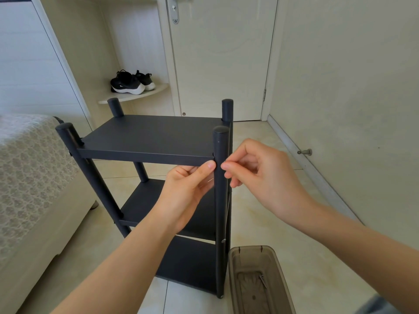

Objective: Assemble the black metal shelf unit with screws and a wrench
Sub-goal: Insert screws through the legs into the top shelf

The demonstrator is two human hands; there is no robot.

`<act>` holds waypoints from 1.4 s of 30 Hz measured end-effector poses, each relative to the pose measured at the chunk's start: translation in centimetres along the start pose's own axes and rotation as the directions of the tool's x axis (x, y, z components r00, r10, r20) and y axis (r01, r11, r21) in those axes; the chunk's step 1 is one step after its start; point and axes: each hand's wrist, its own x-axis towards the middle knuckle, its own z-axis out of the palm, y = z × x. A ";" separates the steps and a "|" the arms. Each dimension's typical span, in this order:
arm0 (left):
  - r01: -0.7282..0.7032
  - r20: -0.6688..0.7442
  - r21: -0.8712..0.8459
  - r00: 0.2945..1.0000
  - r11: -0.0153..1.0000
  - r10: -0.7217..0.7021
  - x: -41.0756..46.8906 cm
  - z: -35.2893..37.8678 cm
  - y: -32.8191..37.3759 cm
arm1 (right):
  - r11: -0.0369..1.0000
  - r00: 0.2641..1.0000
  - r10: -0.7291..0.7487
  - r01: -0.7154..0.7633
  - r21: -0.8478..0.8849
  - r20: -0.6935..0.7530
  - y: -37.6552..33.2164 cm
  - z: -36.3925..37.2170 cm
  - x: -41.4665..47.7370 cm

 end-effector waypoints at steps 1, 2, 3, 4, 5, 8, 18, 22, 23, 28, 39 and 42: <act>-0.004 0.006 -0.002 1.000 1.000 0.004 0.0 0.0 0.0 | 1.000 1.000 0.011 -0.011 0.019 -0.010 0.0 0.0 0.0; -0.007 0.015 -0.004 1.000 1.000 0.007 0.0 0.0 0.0 | 0.999 1.000 0.023 -0.022 0.032 -0.021 0.0 0.0 0.0; -0.009 0.021 -0.005 1.000 1.000 0.009 0.1 -0.1 0.0 | 0.999 0.999 0.027 -0.027 0.026 -0.031 0.0 0.0 0.0; -0.010 0.023 -0.004 1.000 1.000 0.010 0.1 -0.1 -0.1 | 1.000 0.999 0.024 -0.024 0.005 -0.038 -0.1 0.0 0.0; -0.010 0.022 -0.001 1.000 1.000 0.010 0.1 -0.1 -0.1 | 1.000 0.999 0.017 -0.017 -0.018 -0.041 -0.1 -0.1 0.0; -0.005 0.006 0.004 1.000 1.000 0.005 0.1 -0.1 -0.1 | 0.997 0.999 -0.020 0.017 -0.074 -0.035 -0.2 -0.1 -0.1; 0.019 0.054 -0.027 0.998 0.999 -0.018 0.3 -0.2 -0.2 | 0.964 0.989 -0.143 0.133 -0.232 -0.027 -0.2 -0.1 -0.4; 0.027 0.033 -0.011 0.999 1.000 -0.027 0.3 -0.2 -0.3 | 0.959 0.991 -0.135 0.126 -0.253 -0.022 -0.2 0.0 -0.5; 0.030 0.030 -0.012 0.999 0.999 -0.029 0.3 -0.2 -0.3 | 0.952 0.988 -0.150 0.139 -0.271 -0.019 -0.2 0.1 -0.5; 0.023 0.013 -0.028 1.000 0.999 -0.023 0.3 -0.2 -0.2 | 0.935 0.982 -0.186 0.170 -0.310 -0.024 -0.4 0.4 -0.4; 0.033 0.008 -0.015 0.999 0.999 -0.032 0.4 -0.4 -0.4 | 0.987 0.997 -0.062 0.053 -0.154 -0.050 -0.5 0.2 -0.3; 0.034 0.018 -0.020 0.999 0.999 -0.034 0.4 -0.4 -0.3 | 0.987 0.997 -0.034 0.024 -0.159 -0.062 -0.6 0.4 -0.1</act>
